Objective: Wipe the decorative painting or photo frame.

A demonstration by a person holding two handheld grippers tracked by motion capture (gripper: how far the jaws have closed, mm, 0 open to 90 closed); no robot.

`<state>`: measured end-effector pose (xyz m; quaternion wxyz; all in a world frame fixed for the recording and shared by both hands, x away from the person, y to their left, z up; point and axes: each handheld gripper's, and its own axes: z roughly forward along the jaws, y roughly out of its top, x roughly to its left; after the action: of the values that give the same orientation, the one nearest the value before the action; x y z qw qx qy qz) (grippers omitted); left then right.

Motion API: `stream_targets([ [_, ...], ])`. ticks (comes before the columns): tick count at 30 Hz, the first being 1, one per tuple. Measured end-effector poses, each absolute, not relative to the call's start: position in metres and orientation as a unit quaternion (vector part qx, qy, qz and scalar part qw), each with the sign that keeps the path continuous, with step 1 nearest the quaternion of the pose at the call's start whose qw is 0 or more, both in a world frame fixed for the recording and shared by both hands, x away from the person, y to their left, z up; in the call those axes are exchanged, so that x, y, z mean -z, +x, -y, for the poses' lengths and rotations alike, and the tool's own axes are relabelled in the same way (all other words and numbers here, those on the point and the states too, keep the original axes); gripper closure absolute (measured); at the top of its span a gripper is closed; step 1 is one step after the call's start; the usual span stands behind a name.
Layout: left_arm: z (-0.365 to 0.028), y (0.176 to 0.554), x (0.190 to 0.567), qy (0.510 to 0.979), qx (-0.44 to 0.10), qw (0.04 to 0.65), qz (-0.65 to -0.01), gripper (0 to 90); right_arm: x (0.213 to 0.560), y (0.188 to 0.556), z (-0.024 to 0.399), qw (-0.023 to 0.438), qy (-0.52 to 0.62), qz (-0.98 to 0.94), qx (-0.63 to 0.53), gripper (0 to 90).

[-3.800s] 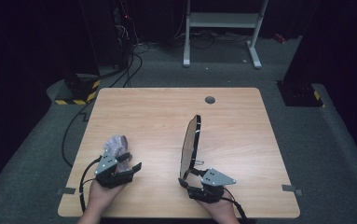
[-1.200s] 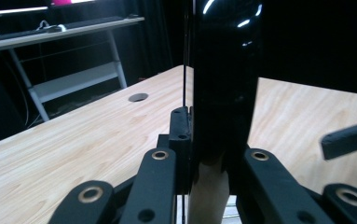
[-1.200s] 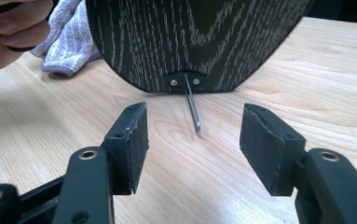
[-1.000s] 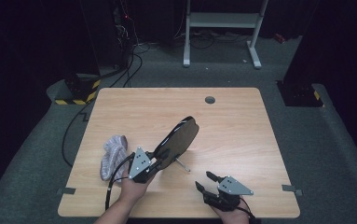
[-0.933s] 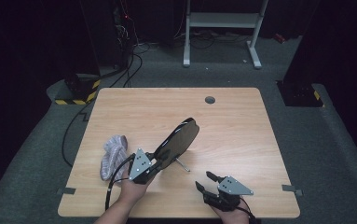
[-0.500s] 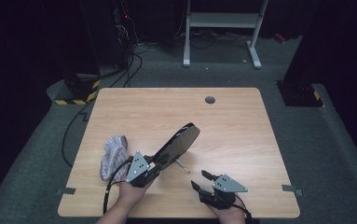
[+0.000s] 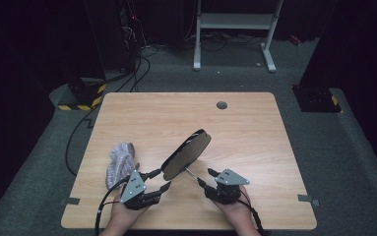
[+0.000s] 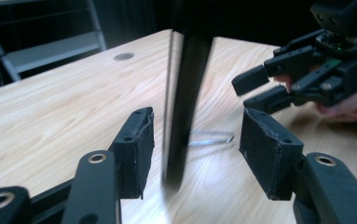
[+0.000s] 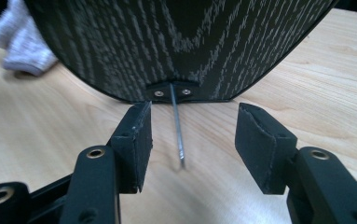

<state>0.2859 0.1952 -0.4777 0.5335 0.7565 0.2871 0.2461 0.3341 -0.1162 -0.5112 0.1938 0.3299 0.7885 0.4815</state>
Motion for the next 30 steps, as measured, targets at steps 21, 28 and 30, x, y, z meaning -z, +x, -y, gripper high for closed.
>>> stream_targets([
  [21,-0.327,0.302,0.486,0.646,-0.272,0.542,-0.463,63.5,0.515,0.345,0.101,0.16,0.337,-0.807,-0.457,50.3],
  [28,-0.33,0.322,0.501,0.664,-0.228,0.505,-0.501,59.3,0.516,0.341,0.102,0.159,0.33,-0.812,-0.455,50.0],
  [30,-0.328,0.328,0.506,0.675,-0.198,0.498,-0.507,46.7,0.515,0.339,0.103,0.16,0.33,-0.812,-0.454,49.7],
])
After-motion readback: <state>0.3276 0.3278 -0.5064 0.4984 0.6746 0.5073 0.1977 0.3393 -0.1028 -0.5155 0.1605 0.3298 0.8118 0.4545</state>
